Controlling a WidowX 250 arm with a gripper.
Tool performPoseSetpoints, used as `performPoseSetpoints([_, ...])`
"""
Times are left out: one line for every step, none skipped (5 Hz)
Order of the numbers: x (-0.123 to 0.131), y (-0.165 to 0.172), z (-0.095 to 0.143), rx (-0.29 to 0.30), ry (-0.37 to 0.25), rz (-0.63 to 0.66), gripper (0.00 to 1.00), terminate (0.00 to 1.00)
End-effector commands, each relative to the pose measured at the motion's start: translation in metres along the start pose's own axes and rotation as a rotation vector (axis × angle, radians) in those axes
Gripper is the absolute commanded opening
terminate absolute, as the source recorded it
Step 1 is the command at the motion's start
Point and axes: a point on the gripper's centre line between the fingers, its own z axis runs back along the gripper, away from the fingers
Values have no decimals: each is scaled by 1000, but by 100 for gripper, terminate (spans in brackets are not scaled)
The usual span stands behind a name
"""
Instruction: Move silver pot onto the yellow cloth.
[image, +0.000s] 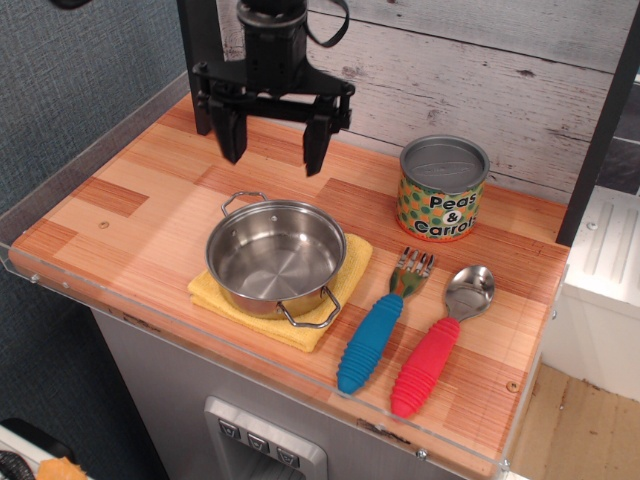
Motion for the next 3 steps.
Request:
performPoseSetpoints([44, 13, 11, 11, -67, 21, 100, 0])
performPoseSetpoints([52, 12, 6, 14, -82, 11, 100, 0])
performPoseSetpoints([52, 12, 6, 14, -82, 11, 100, 100])
